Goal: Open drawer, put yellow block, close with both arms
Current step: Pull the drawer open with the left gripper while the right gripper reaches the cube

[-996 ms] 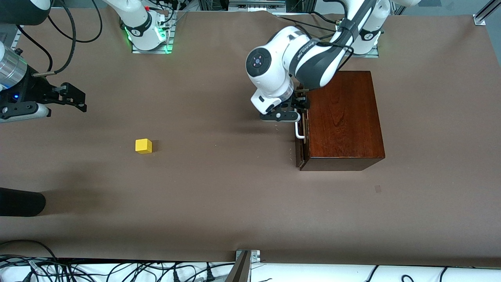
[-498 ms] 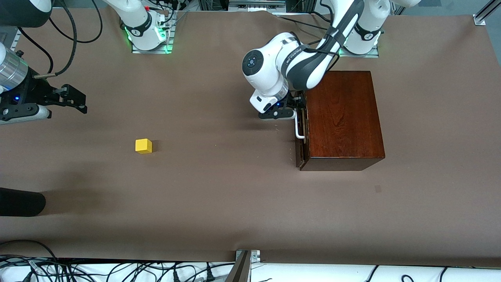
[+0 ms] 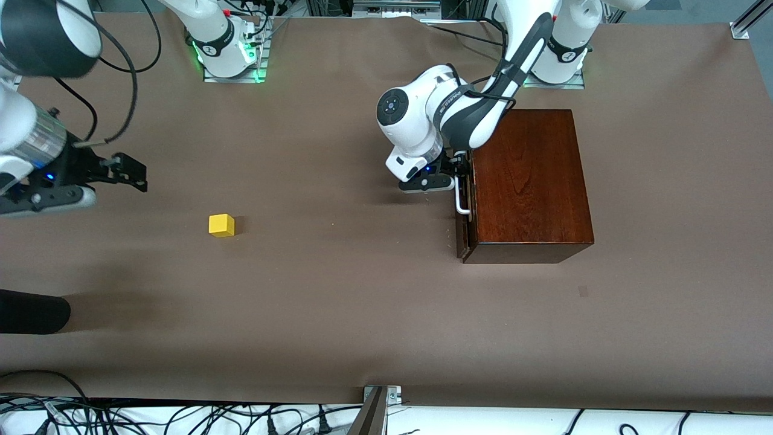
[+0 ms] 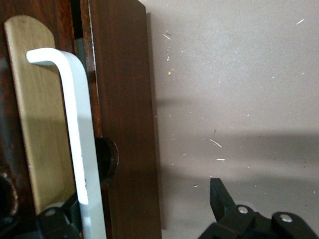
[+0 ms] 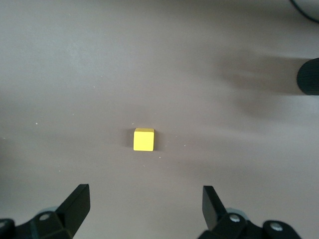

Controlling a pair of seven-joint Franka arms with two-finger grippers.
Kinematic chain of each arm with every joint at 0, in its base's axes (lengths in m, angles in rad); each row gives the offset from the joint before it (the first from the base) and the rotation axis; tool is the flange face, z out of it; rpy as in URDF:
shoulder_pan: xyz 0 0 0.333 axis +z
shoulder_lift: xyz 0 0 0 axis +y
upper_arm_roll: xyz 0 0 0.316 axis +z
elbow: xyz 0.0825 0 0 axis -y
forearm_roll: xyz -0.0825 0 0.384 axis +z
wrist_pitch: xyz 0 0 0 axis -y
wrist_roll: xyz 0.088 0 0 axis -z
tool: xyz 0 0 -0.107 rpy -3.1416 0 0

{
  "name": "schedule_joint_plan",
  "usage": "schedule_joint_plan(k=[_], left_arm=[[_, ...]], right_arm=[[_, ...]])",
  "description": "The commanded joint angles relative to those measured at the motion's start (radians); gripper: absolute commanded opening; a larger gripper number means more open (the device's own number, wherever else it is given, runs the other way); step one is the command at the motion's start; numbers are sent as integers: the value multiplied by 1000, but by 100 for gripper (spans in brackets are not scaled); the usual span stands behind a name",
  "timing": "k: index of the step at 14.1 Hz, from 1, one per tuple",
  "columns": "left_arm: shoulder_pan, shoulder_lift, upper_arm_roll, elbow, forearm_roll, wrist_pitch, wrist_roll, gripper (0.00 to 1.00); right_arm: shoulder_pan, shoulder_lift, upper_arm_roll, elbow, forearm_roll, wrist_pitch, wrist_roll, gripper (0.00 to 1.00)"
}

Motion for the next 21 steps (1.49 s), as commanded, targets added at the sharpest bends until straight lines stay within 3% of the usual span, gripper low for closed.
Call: schedule_joint_plan(k=[1, 4, 7, 11, 13, 17, 21], left_arm=[[-15, 4, -2, 10, 29, 44, -25, 100], [-24, 11, -2, 15, 9, 109, -30, 100], [-25, 47, -23, 77, -82, 124, -28, 100], [-58, 133, -32, 226, -89, 124, -27, 100], [-64, 167, -36, 285, -96, 124, -27, 100], [-65, 170, -36, 306, -134, 123, -19, 100], [-52, 94, -36, 306, -132, 60, 7, 100]], right_arm=[[-7, 71, 2, 20, 5, -18, -52, 100], [-4, 114, 2, 20, 4, -20, -86, 100], [6, 181, 8, 7, 10, 26, -81, 100], [9, 186, 11, -198, 21, 266, -77, 100], [9, 192, 11, -245, 25, 325, -69, 100], [9, 187, 16, -416, 70, 515, -69, 100], [9, 194, 17, -529, 70, 679, -69, 100]])
